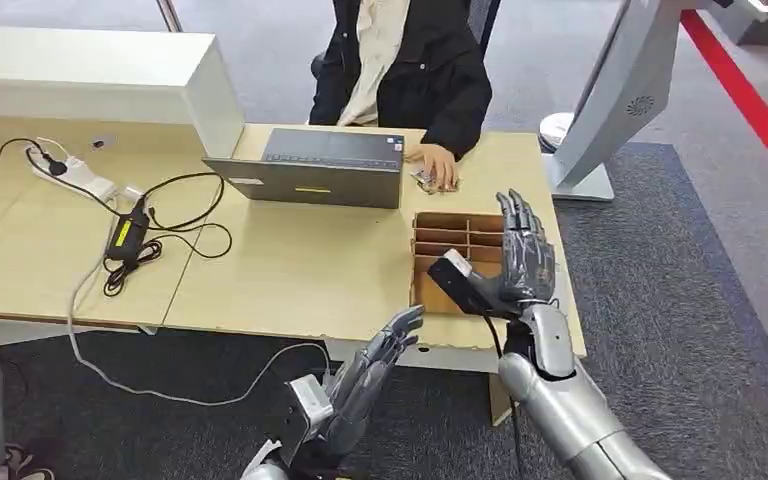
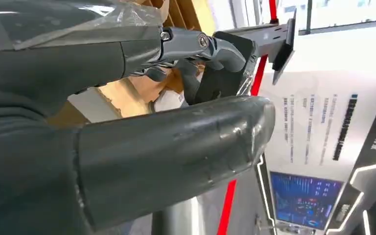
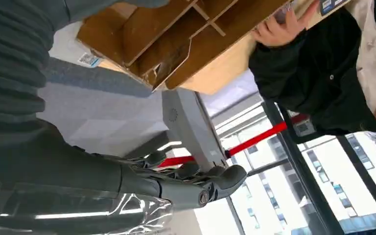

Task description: Pass the card to the sensor for recognition and then transmit it.

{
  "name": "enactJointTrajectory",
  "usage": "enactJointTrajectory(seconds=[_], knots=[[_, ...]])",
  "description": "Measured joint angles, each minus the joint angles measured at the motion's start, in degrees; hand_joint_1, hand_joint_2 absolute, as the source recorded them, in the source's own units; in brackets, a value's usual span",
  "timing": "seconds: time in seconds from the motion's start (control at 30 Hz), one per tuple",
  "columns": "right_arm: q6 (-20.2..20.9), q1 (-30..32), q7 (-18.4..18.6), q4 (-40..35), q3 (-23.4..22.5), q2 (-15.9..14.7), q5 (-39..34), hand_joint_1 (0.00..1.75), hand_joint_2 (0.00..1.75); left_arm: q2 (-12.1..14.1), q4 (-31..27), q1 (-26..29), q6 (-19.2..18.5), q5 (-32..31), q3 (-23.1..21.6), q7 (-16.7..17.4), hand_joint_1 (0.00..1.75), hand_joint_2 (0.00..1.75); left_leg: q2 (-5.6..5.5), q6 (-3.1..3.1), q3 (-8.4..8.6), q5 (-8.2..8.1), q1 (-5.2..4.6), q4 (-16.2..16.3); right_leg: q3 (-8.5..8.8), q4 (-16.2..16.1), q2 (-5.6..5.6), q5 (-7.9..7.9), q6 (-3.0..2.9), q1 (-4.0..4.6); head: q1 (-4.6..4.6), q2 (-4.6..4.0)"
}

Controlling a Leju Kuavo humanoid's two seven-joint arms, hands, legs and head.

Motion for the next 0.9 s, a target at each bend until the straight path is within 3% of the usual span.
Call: enactJointTrajectory(seconds=[0.9], knots=[[0.00,-8.05,-2.40,14.36,-1.27,0.81,0.15,0.00,1.75,0.52,-0.92,-0.25,2.54,1.38,-0.37,-1.27,0.00,0.00,0.00,0.00,0.00,0.01,0.00,0.00,0.00,0.00,0.00,0.01,0.00,0.00,-0.02,0.00]])
